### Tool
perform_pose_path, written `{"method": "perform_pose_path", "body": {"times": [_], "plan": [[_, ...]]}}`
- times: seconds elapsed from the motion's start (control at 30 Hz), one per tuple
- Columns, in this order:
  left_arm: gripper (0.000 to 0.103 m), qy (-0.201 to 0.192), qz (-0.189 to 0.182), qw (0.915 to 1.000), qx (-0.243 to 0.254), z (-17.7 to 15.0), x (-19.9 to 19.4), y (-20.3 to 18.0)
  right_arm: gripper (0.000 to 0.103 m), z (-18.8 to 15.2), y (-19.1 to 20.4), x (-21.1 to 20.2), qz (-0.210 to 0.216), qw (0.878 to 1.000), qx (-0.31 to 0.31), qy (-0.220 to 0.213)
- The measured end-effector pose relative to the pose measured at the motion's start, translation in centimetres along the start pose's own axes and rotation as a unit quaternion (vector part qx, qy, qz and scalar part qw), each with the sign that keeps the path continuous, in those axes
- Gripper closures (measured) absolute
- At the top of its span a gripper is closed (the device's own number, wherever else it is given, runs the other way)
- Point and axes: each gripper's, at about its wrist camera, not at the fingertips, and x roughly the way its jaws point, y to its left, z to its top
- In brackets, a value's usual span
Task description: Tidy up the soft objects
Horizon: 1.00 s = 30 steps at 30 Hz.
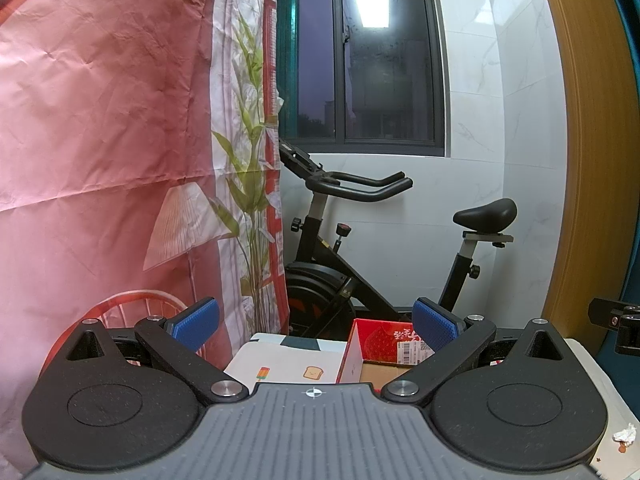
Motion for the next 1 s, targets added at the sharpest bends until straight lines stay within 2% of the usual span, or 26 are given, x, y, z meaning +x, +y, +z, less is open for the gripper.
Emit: {"method": "perform_pose_path", "body": {"times": [0.27,0.43,0.63,0.8,0.87,1.0], "plan": [[0.0,0.0,-0.001,1.0,0.0,0.0,0.0,0.0,0.0,0.0,0.1,0.1,0.0,1.0,0.001,0.0],[0.0,0.003,-0.015,0.9998,-0.015,-0.1,0.2,0.5,0.0,-0.6,-0.1,0.1,0.007,1.0,0.003,-0.004],[0.0,0.006,-0.01,0.9998,-0.017,-1.1,1.4,0.7,0.0,-2.4,-1.4,1.2,0.06,0.997,0.033,-0.024],[0.0,0.032,0.009,0.9994,-0.012,-3.0,4.2,0.5,0.0,-5.0,-1.5,2.6,0.079,0.994,0.001,-0.074],[0.0,0.054,0.015,0.9984,-0.007,-4.2,5.8,0.3,0.0,-6.2,-1.6,4.4,0.075,0.996,0.003,-0.049],[0.0,0.092,0.021,0.9955,0.008,-7.1,8.9,-0.2,0.0,-8.9,-2.1,7.9,0.097,0.994,0.046,0.004]]}}
